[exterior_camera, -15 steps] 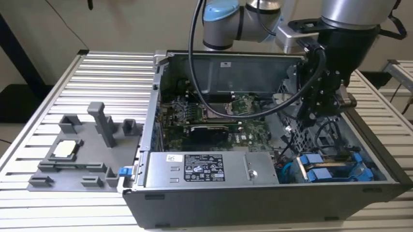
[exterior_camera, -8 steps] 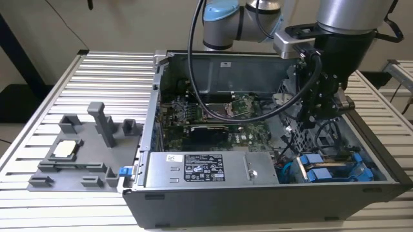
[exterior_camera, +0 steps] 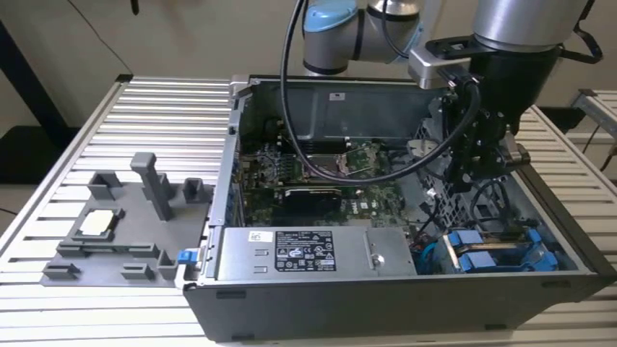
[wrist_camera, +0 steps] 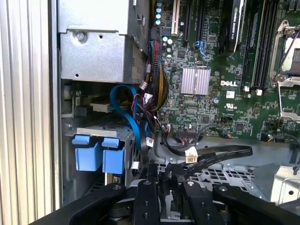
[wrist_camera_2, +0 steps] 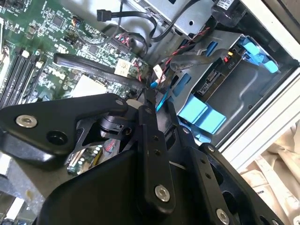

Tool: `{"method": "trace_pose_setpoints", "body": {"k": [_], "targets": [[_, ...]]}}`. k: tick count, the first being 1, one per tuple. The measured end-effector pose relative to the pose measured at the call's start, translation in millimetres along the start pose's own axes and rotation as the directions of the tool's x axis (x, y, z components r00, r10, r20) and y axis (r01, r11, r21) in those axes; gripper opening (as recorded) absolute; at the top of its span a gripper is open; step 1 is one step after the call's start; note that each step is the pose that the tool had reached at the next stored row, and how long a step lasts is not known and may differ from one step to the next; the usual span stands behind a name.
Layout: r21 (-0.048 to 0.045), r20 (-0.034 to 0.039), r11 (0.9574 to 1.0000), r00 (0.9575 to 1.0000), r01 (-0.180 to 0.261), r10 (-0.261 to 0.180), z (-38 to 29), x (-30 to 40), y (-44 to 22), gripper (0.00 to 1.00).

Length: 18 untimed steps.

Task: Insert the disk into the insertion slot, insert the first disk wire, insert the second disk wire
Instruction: 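Insert the second disk wire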

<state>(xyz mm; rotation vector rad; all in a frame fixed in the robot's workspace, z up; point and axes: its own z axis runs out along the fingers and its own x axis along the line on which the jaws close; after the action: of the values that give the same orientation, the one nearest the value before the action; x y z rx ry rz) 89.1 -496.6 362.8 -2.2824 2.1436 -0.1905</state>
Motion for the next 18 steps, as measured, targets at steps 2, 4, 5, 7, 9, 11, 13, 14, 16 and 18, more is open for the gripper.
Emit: {"method": "trace_pose_setpoints", "body": {"k": [2, 4, 5, 7, 9, 11, 13, 14, 16, 18], "targets": [[0.0000, 0.0000, 1.0000, 1.0000, 0.000, 0.000, 0.0, 0.0, 0.0, 0.25], [0.0000, 0.0000, 1.0000, 1.0000, 0.000, 0.000, 0.0, 0.0, 0.1, 0.18], [0.0000, 0.0000, 1.0000, 1.0000, 0.000, 0.000, 0.0, 0.0, 0.1, 0.18], [0.0000, 0.0000, 1.0000, 1.0000, 0.000, 0.000, 0.0, 0.0, 0.1, 0.11], [0.0000, 0.0000, 1.0000, 1.0000, 0.000, 0.000, 0.0, 0.0, 0.1, 0.11], [0.0000, -0.0003, 1.0000, 1.0000, 0.000, 0.000, 0.0, -0.4, 0.1, 0.11], [-0.0001, -0.0013, 1.0000, 1.0000, 0.000, 0.000, -0.1, -1.1, 0.1, 0.11], [-0.0001, -0.0017, 1.0000, 1.0000, 0.000, 0.000, -0.1, -1.3, 0.1, 0.11], [-0.0001, -0.0016, 1.0000, 1.0000, 0.000, 0.000, -0.1, -1.4, 0.0, 0.11], [-0.0001, -0.0016, 1.0000, 1.0000, 0.000, 0.000, -0.1, -1.6, 0.0, 0.11]]}}
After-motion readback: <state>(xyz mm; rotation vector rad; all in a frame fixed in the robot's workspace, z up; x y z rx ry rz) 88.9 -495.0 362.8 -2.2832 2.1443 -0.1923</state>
